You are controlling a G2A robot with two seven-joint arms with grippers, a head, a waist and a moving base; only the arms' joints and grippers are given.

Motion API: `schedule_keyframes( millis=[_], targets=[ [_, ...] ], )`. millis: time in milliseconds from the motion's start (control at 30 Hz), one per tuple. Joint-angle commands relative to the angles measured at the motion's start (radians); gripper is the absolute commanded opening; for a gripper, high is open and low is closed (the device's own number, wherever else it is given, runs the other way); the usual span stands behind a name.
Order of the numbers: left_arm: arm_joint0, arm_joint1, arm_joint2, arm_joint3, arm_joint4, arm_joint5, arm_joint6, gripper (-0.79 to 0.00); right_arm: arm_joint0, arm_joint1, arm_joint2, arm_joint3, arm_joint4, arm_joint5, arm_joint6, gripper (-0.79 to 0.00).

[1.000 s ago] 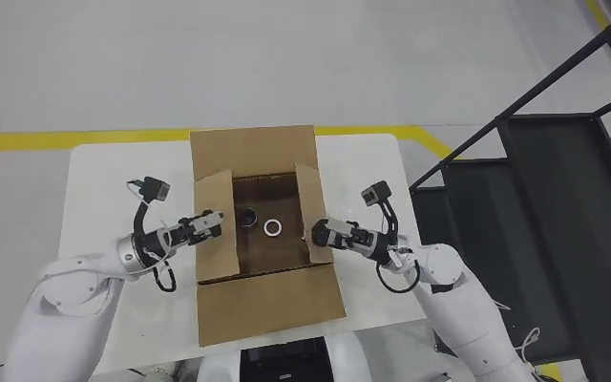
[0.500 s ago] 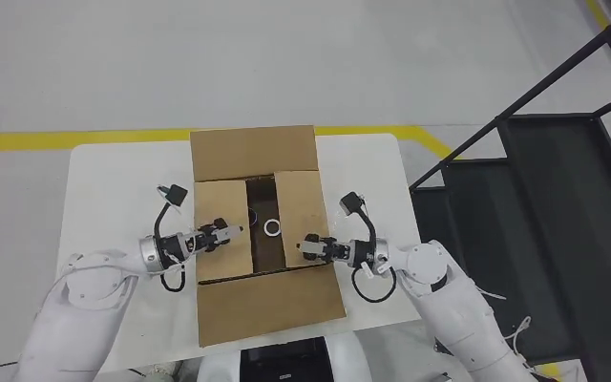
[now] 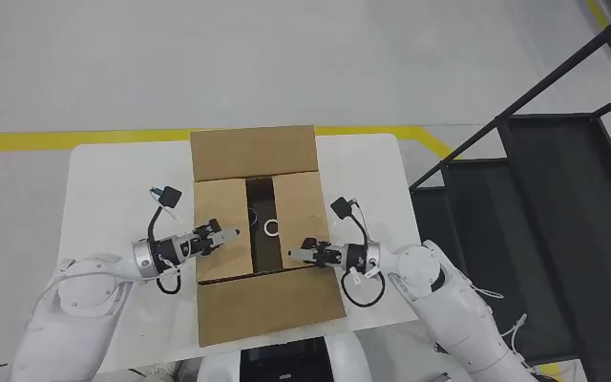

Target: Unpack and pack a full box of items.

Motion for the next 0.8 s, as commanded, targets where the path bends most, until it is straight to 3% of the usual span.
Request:
schedule_keyframes(
  millis=[0,267,533,667,767],
  targets=[
    [0.006,0.002,-0.011,-0.006,-0.006,-0.001,0.002,0.000,-0.002,0.001,0.014,-0.013,0.034,-0.005,-0.008,0.000],
    [0.028,0.013,-0.084,-0.032,-0.063,0.004,0.010,0.000,-0.048,0.027,0.191,-0.068,0.252,0.014,0.084,0.000],
    [0.067,0.023,-0.167,-0.039,-0.086,0.012,0.031,0.000,-0.203,0.074,0.436,-0.083,0.187,0.170,0.264,0.000],
    [0.087,0.026,-0.196,-0.051,-0.089,0.014,0.045,0.000,-0.275,0.084,0.458,-0.087,0.159,0.197,0.334,0.000],
    [0.096,0.028,-0.213,-0.059,-0.093,0.017,0.057,0.000,-0.306,0.085,0.415,-0.092,0.154,0.201,0.363,0.000]
  ],
)
